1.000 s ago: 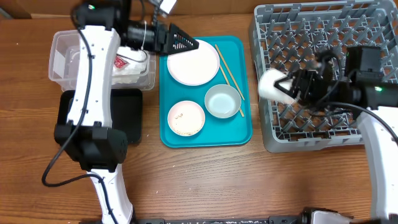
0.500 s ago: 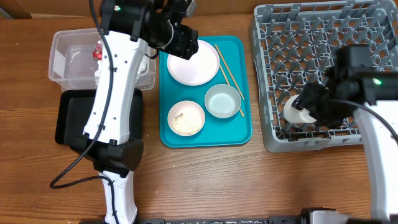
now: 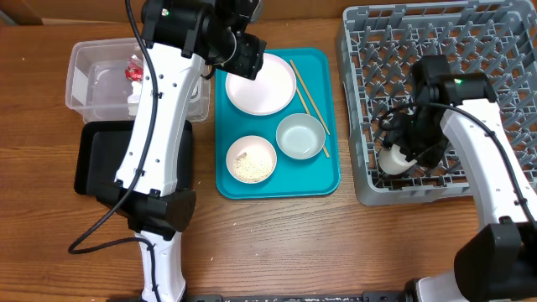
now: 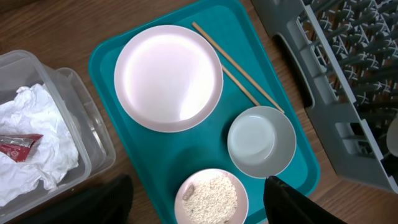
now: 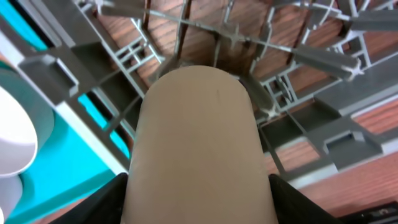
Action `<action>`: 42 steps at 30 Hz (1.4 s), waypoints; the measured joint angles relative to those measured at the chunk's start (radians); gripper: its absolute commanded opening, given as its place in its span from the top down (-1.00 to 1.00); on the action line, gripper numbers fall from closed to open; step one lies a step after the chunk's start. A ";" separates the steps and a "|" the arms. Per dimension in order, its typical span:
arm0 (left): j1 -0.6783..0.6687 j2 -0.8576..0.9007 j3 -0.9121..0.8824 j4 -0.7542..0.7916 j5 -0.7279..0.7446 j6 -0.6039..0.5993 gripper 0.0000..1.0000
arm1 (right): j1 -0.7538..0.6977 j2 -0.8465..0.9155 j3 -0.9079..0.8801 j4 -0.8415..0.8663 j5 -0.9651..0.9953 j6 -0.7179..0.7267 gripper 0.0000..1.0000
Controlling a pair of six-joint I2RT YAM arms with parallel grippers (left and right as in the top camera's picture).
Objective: Sort waste into correct bins and load items into the dishwasher
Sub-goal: 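Lower the white cup into the dish rack with the right gripper, then reach the left gripper to the rice-filled pink bowl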
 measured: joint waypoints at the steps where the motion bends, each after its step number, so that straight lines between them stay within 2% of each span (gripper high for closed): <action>1: 0.000 0.000 0.000 0.000 0.000 0.000 -0.40 | 0.001 0.007 0.000 0.005 0.001 0.001 -0.55; 3: 0.000 0.000 0.000 0.000 -0.001 0.000 -0.42 | 0.003 0.020 0.000 0.008 0.002 -0.005 -0.72; 5: 0.000 0.000 0.000 0.000 -0.001 0.000 -0.44 | 0.003 0.030 0.000 0.013 -0.001 -0.006 -0.78; 9: 0.000 0.000 0.000 0.000 -0.001 0.000 -0.45 | 0.003 0.035 0.000 0.021 -0.006 -0.004 -0.76; 14: 0.000 0.000 0.000 0.003 -0.002 0.000 -0.44 | 0.003 0.037 0.014 0.037 -0.039 -0.014 -0.63; 18: 0.000 0.000 0.001 -0.002 -0.004 0.000 -0.43 | 0.019 0.044 0.180 0.011 -0.091 -0.038 -0.58; 22: 0.002 -0.001 0.004 -0.048 -0.007 -0.008 -0.39 | 0.101 0.043 0.271 0.066 -0.129 -0.043 -0.55; 28: 0.037 -0.014 0.006 -0.158 -0.003 -0.087 -0.26 | 0.253 0.043 0.261 0.124 -0.158 0.014 -0.55; 33: 0.051 -0.025 0.006 -0.164 0.013 -0.137 -0.22 | 0.310 0.046 0.227 0.135 -0.155 0.068 -0.57; 38: -0.007 -0.040 -0.083 -0.162 0.027 -0.157 -0.15 | 0.286 0.050 0.226 0.121 -0.136 0.102 -0.60; 42: -0.105 -0.045 -0.258 -0.156 0.029 -0.164 -0.10 | 0.159 0.050 0.284 0.052 -0.135 0.078 -0.64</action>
